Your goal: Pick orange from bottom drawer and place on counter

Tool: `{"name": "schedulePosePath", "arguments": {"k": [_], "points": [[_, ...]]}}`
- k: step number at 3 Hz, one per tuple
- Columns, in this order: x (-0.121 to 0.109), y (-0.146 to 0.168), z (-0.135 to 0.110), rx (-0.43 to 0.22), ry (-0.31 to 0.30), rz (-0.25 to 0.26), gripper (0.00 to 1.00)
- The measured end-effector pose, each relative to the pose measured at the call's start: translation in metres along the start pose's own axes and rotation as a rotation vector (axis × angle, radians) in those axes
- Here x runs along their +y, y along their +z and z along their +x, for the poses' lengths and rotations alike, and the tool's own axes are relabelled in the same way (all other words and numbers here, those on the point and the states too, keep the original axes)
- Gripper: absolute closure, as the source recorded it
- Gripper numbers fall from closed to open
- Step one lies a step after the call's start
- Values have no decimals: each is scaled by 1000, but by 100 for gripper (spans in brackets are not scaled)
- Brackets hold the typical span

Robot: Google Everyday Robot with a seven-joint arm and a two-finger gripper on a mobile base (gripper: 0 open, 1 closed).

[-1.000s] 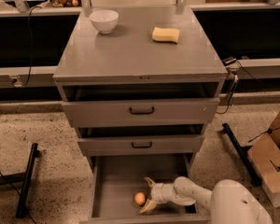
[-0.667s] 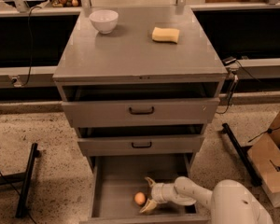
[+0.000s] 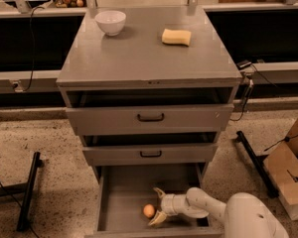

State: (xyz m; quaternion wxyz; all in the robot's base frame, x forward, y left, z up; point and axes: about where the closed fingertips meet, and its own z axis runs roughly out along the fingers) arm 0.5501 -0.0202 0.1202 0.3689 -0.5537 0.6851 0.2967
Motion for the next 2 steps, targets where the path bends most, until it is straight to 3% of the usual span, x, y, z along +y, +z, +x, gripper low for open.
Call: {"name": "schedulePosePath", "arguments": {"k": [2], "points": [[3,4,-1,-3,1,-7,38]]}}
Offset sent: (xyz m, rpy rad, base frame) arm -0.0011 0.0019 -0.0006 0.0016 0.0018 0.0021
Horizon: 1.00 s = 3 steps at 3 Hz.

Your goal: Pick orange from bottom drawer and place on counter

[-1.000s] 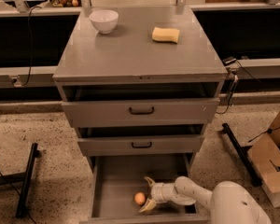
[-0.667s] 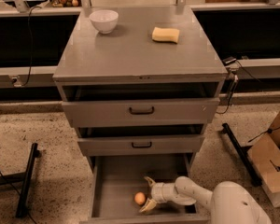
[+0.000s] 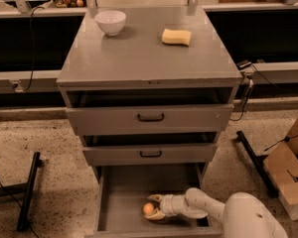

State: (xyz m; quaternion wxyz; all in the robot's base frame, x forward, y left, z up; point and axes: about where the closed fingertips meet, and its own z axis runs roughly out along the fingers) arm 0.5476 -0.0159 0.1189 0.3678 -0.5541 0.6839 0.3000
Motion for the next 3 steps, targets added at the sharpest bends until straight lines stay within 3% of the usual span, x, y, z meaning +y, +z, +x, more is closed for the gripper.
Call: {"name": "schedulePosePath", "arguments": {"k": [1,2,3], "points": [[2,2,-1,-2,1,-4,35],[4,4,-1,-3,1,-7,12],[5,6,-1,-4,2,-10,0]]}}
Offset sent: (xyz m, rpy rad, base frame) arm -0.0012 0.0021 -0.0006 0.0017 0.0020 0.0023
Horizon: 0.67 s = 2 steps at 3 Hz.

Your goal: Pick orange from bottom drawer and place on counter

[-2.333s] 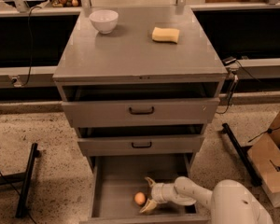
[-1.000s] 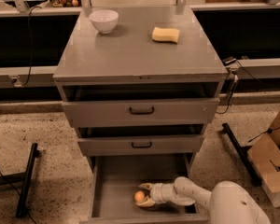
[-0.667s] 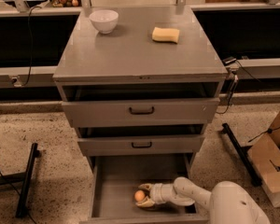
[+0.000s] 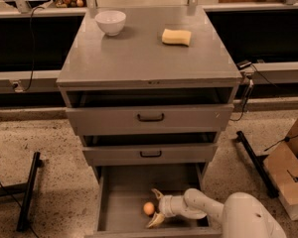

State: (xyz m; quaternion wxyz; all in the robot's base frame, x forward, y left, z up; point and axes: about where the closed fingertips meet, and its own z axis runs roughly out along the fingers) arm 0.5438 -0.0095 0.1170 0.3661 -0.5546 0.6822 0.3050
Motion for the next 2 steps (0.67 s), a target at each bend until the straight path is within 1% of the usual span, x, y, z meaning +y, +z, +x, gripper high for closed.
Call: {"name": "schedulePosePath", "arguments": {"k": [1,2], "points": [[2,2,0,-1,1,-4,17],[4,4,-1,-3,1,-7,42]]}}
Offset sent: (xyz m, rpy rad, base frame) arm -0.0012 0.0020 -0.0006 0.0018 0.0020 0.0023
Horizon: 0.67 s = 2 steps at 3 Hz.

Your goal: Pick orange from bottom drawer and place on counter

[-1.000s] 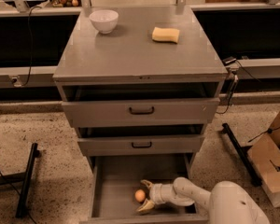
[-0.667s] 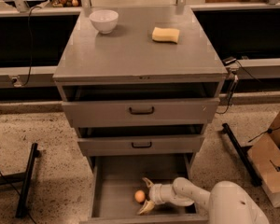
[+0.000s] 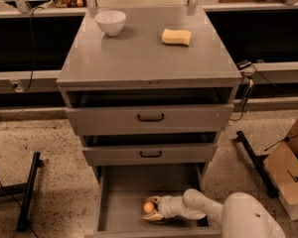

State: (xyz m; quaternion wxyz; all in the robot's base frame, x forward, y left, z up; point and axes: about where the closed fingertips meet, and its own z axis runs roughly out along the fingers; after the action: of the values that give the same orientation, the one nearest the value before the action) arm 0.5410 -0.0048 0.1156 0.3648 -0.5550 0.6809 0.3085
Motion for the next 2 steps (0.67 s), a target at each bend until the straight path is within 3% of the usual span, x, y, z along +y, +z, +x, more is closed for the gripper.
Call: {"name": "schedulePosePath", "arguments": {"k": [2], "points": [[1,0,4,30,12,11,87]]}}
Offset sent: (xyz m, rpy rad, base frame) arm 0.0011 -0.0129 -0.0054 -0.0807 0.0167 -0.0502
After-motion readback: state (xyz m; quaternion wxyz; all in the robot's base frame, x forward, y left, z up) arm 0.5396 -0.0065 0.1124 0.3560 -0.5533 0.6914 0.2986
